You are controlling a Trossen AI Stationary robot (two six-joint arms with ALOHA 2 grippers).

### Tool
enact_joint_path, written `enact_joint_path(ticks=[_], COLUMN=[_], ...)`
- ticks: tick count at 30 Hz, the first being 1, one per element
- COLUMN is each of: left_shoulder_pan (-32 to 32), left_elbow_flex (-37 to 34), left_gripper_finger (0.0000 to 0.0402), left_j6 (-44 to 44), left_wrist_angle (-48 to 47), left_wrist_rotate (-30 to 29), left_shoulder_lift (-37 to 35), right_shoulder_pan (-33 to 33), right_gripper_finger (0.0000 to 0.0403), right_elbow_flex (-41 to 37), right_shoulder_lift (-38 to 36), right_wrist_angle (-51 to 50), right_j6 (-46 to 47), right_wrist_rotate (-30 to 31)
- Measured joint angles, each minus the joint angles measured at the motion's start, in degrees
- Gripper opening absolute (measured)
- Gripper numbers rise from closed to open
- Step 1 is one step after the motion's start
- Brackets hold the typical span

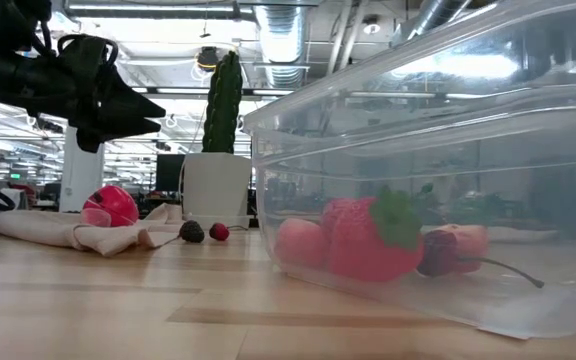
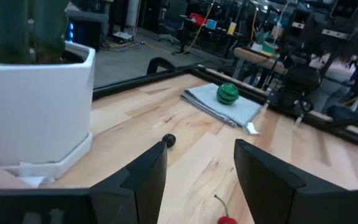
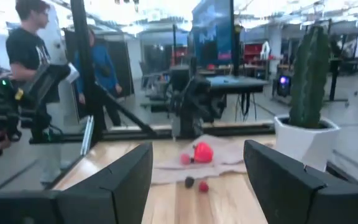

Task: Pick and placing Produce into tupperware
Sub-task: Put the red cherry into the transparent bin

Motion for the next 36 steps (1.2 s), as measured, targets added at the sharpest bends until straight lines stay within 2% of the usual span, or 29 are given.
enact_joint_path(ticks=[4, 7, 12, 18, 22, 28, 36], left_shoulder_pan=[0.0, 0.0, 0.0, 0.0, 0.0, 0.0, 0.2], left_elbow_flex=[0.0, 0.0, 1.0, 6.8, 13.1, 22.9, 30.6], left_gripper_finger=[0.0178, 0.0178, 0.0178, 0.0178, 0.0178, 0.0178, 0.0178], left_j6=[0.5, -0.1, 1.1, 3.4, 3.8, -0.5, -0.5], left_wrist_angle=[-0.3, 1.1, 5.0, 4.2, -3.1, -16.0, -19.4], left_wrist_rotate=[-0.4, -0.2, 6.3, 9.4, 10.6, 10.8, 12.4], left_shoulder_lift=[0.2, 0.5, 0.9, 4.7, 9.6, 18.1, 26.1], right_shoulder_pan=[0.2, 0.2, 0.2, 0.2, 0.4, 0.4, 0.4], right_gripper_finger=[0.0276, 0.0276, 0.0276, 0.0276, 0.0276, 0.0276, 0.0276], right_elbow_flex=[0.1, -0.5, -0.2, -0.1, -0.1, -0.1, -0.1], right_shoulder_lift=[2.2, 4.4, 5.4, 5.3, 5.4, 5.5, 5.5], right_wrist_angle=[1.4, -3.4, -4.4, -3.5, -4.1, -4.5, -5.4], right_j6=[-1.0, 0.7, 2.0, 2.0, 2.0, 2.0, 2.0], right_wrist_rotate=[0.0, 0.5, 1.4, 2.2, 2.2, 2.2, 2.2])
